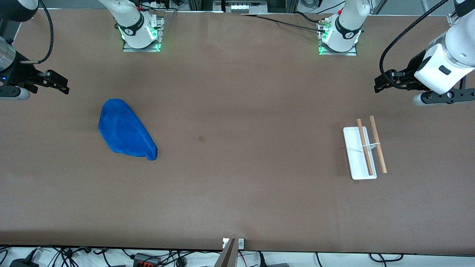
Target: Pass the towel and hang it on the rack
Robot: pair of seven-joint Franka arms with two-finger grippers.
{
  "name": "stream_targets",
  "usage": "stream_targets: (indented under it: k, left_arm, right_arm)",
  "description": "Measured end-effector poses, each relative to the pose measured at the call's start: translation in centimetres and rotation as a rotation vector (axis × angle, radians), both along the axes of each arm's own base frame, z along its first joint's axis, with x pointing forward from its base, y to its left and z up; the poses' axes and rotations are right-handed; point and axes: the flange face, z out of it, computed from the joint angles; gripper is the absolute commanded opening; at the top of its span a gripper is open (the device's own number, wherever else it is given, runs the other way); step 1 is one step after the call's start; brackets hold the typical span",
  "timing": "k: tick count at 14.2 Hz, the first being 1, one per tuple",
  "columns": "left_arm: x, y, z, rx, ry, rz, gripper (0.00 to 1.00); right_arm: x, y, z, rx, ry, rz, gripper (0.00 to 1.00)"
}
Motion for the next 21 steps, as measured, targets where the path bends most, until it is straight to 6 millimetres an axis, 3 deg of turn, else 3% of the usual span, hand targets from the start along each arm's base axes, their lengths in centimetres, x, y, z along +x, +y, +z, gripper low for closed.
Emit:
stream_targets:
  k: [9,13,15,18,21]
  left_arm:
    - [0.0,0.0,-0.1,-0.004,0.003,0.001,1.00]
    - [0.0,-0.1,-0.1,-0.005,0.004,-0.002,1.00]
    - [0.0,-0.2,-0.1,-0.005,0.004,-0.003,1.00]
    - [-0.1,-0.2,-0.2,-0.005,0.006,-0.003,1.00]
    - [-0.1,-0.2,-0.2,-0.004,0.009,-0.002,1.00]
  right_arm:
    - [0.6,0.1,0.3,-0.001,-0.049,0.005,1.00]
    - [1.5,0.3,-1.7,0.001,-0.020,0.009,1.00]
    - [2.5,1.0,-5.4,0.004,0.046,0.024,1.00]
    - [5.8,3.2,-14.5,0.012,0.154,0.068,1.00]
    - [9.0,7.0,-19.9,0.028,0.204,0.151,1.00]
